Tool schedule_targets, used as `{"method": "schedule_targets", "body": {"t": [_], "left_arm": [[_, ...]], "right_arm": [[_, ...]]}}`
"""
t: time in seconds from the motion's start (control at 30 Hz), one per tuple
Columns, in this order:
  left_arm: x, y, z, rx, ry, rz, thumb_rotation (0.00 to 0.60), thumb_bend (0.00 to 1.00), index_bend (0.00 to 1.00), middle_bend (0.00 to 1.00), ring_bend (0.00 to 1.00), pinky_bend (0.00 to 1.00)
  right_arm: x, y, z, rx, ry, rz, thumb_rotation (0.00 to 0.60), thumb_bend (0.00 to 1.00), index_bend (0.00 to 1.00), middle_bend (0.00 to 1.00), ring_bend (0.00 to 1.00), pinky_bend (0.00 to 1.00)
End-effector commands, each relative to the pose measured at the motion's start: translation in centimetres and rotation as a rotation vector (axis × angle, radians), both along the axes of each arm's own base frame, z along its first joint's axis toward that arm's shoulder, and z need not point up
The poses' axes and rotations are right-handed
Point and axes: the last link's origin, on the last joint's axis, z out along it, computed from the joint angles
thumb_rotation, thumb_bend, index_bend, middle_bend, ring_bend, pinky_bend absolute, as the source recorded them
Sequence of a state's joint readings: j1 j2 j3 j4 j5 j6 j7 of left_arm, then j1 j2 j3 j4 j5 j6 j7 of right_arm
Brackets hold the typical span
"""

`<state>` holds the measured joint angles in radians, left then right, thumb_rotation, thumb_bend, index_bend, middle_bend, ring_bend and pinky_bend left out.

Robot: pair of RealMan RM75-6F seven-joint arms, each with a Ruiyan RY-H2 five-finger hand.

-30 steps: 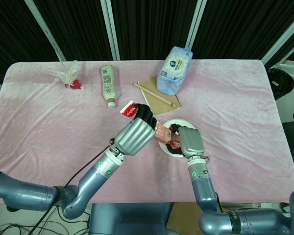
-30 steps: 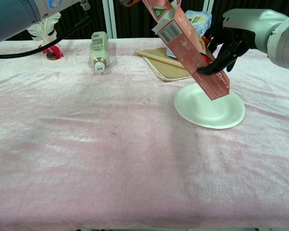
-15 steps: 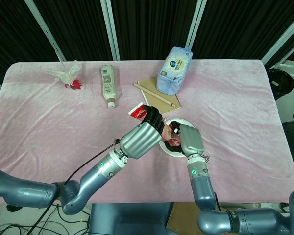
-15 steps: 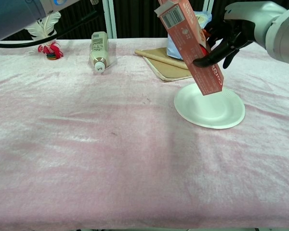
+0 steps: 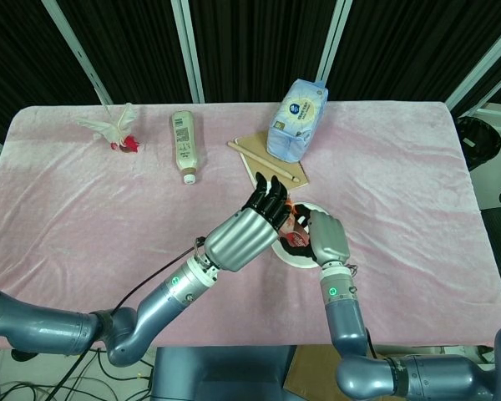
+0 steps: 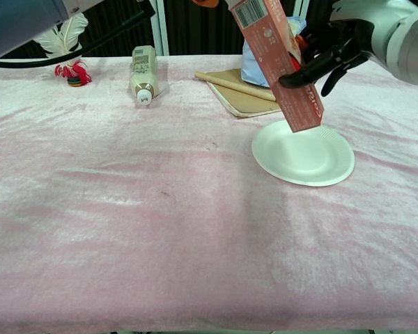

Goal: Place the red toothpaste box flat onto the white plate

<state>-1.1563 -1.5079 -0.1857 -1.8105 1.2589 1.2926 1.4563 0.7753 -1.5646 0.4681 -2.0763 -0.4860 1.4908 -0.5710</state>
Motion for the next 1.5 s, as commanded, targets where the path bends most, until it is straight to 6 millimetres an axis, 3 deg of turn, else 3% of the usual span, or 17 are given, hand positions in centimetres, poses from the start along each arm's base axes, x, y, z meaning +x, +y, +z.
{"method": "schedule_targets", "body": {"t": [0.03,0.13,0.27,0.3,0.4,0.5,0.63,0.83,1.03,1.13,1.27,1.37,1.5], "left_arm": [[0.3,-0.2,0.4,-0.019,-0.044,-0.004,0.6,0.02,0.23,0.24,0.18,0.27],[0.2,-0.4,0.9,-0.044,-0.086,0.008,0.6,0.02,0.24,0.23,0.18,0.27],[-1.3,-1.1,2.1,-0.105,-0.173,0.093,0.6,0.02,0.24,0.21,0.18,0.27],[-3.0,-1.5,3.0,-0.147,-0.243,0.179,0.6,0.02,0.24,0.21,0.18,0.27],[-5.7,-2.6,4.5,-0.195,-0.332,0.283,0.6,0.02,0.23,0.21,0.18,0.26],[-7.3,-3.3,5.5,-0.215,-0.381,0.326,0.6,0.02,0.22,0.21,0.18,0.26],[-11.7,-4.9,7.6,-0.235,-0.485,0.401,0.6,0.01,0.22,0.21,0.18,0.25],[-15.6,-6.3,8.8,-0.244,-0.518,0.445,0.6,0.01,0.22,0.19,0.16,0.21],[-18.4,-7.3,9.7,-0.231,-0.524,0.481,0.6,0.01,0.2,0.18,0.15,0.2],[-19.5,-7.5,10.3,-0.223,-0.542,0.504,0.6,0.01,0.19,0.16,0.13,0.18],[-20.5,-7.8,11.6,-0.208,-0.572,0.527,0.6,0.01,0.18,0.15,0.12,0.18],[-20.7,-8.0,11.7,-0.219,-0.586,0.537,0.6,0.01,0.18,0.15,0.12,0.18],[-21.0,-8.6,11.4,-0.241,-0.601,0.555,0.6,0.01,0.18,0.15,0.12,0.17]], "right_arm": [[-0.1,-0.1,0.1,-0.009,-0.017,-0.009,0.6,0.33,0.44,0.46,0.42,0.45],[-0.3,-0.2,0.3,-0.021,-0.027,-0.015,0.6,0.33,0.44,0.46,0.42,0.45],[-1.3,-0.1,0.4,-0.021,0.018,-0.017,0.6,0.33,0.44,0.46,0.42,0.45],[-2.5,0.0,0.2,-0.017,0.075,-0.019,0.6,0.33,0.44,0.46,0.42,0.45],[-4.1,0.2,-0.3,-0.009,0.118,-0.02,0.6,0.33,0.44,0.46,0.42,0.45],[-5.1,0.4,-0.7,-0.002,0.143,-0.023,0.6,0.33,0.44,0.46,0.42,0.45],[-7.2,0.5,-1.9,0.013,0.18,-0.05,0.6,0.33,0.44,0.46,0.42,0.45],[-7.9,0.1,-3.0,0.008,0.221,-0.045,0.6,0.33,0.44,0.46,0.42,0.45],[-8.2,-0.1,-4.1,-0.002,0.287,-0.009,0.6,0.33,0.44,0.42,0.38,0.35],[-8.1,-0.1,-4.9,0.004,0.291,-0.002,0.6,0.32,0.35,0.33,0.29,0.25],[-7.3,-0.1,-6.0,0.014,0.337,0.041,0.6,0.24,0.14,0.18,0.15,0.12],[-7.0,0.0,-6.2,0.009,0.33,0.043,0.6,0.2,0.03,0.11,0.08,0.11],[-6.9,0.2,-5.9,0.001,0.322,0.046,0.6,0.18,0.0,0.07,0.04,0.11]]}}
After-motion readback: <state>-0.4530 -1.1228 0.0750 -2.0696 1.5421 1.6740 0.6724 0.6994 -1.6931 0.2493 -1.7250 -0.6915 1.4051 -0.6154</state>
